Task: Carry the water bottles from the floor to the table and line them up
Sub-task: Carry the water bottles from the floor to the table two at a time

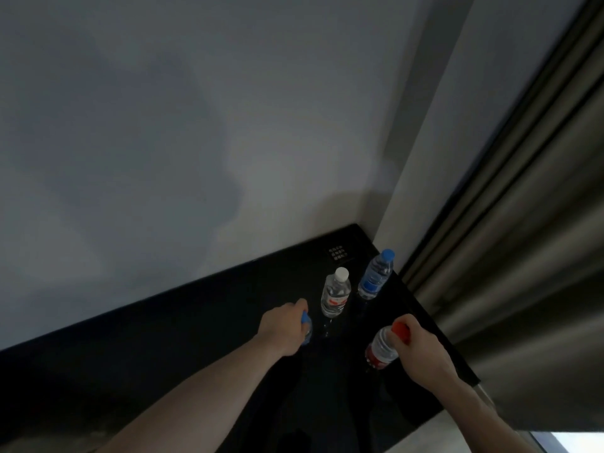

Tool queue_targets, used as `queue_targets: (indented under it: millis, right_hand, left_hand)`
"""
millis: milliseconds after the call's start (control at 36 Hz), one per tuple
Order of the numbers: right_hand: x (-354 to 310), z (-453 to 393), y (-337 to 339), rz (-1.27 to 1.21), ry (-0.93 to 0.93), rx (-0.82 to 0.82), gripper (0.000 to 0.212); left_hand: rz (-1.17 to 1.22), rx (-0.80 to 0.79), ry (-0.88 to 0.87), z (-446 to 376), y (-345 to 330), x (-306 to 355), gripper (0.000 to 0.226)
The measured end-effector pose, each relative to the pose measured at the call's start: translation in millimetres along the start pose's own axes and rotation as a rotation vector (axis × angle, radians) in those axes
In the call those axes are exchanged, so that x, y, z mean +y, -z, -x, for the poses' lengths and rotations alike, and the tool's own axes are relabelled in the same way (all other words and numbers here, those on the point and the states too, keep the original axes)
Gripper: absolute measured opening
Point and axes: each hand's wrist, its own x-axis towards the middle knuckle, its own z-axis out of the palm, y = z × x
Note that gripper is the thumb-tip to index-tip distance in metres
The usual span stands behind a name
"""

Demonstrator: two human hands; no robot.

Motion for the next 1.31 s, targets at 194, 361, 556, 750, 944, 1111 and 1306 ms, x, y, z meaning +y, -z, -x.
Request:
queue_targets:
  millis: [194,361,556,750,944,1111,1306]
  right_hand:
    - [5,-9,-4,-0.064,-0.065,0.012,0.013]
    - [1,1,-2,-0.111,-0.107,0.057,0.023]
    - [-21,32,-1,-0.208,-0.115,0.248,0.029]
    - [-100,81,-48,-0.194,0.213,0.092,0.037]
    - [-195,142,-134,-0.064,0.439,-0.261,0.050]
    - [-284,195,-204,0.031,0.529,-0.380,0.063]
    - [-394,273,-257,0.079,0.731,-0.510,0.067]
  left_hand:
    - [0.008,-0.049,0.026,-7,-1,4,0.033]
    - [0.011,-0.062,0.040,4,-3,-3,0.059]
    - [0.152,0.019,0.054,50,2,-19,0.058]
    - [0.304,-0.016,0.156,142,2,-83,0.056]
    - [0.329,0.159,0.216,270,16,-163,0.048]
    - [0.325,0.298,0.279,372,40,-242,0.047]
    - [0.298,0.409,0.417,485,53,-324,0.049]
